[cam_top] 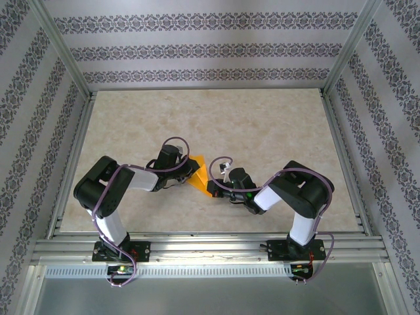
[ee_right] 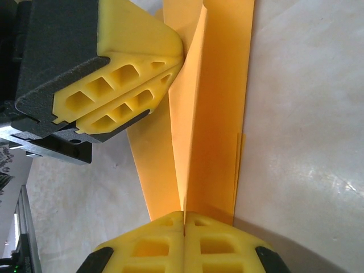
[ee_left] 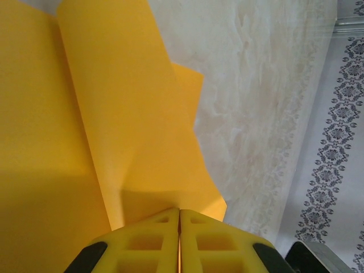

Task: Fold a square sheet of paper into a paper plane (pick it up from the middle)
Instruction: Fourth fold the wing at the center of the table.

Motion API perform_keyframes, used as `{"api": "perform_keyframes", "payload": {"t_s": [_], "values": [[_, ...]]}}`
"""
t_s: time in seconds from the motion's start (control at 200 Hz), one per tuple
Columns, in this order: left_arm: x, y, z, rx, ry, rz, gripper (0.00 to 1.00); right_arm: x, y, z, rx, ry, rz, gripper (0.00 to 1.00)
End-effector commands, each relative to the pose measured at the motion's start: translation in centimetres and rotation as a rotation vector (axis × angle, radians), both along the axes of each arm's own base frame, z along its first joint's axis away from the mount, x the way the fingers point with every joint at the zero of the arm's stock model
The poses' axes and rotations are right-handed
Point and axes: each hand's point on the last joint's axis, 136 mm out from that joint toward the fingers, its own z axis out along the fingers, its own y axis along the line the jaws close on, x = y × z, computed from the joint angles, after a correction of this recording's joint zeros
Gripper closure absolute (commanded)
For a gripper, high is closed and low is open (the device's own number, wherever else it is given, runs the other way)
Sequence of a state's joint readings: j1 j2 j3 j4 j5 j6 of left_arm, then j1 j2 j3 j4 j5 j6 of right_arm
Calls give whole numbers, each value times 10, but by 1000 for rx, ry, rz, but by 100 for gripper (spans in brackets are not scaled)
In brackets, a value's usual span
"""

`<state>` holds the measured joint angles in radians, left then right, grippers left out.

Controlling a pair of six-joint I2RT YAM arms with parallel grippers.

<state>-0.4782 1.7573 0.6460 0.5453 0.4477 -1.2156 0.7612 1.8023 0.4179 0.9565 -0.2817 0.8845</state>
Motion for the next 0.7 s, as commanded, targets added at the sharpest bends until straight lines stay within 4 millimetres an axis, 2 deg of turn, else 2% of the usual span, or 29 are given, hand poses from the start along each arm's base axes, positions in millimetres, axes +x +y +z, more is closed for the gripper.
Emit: {"api": "perform_keyframes", "payload": {"t_s": [0.0, 0.694], "values": [[1, -3, -5, 31, -2, -16, 90, -10, -18, -33, -110, 100, -19, 100], [-2, -3, -18, 66, 36, -35, 90, -10, -16, -34, -128, 113, -10, 100]]}}
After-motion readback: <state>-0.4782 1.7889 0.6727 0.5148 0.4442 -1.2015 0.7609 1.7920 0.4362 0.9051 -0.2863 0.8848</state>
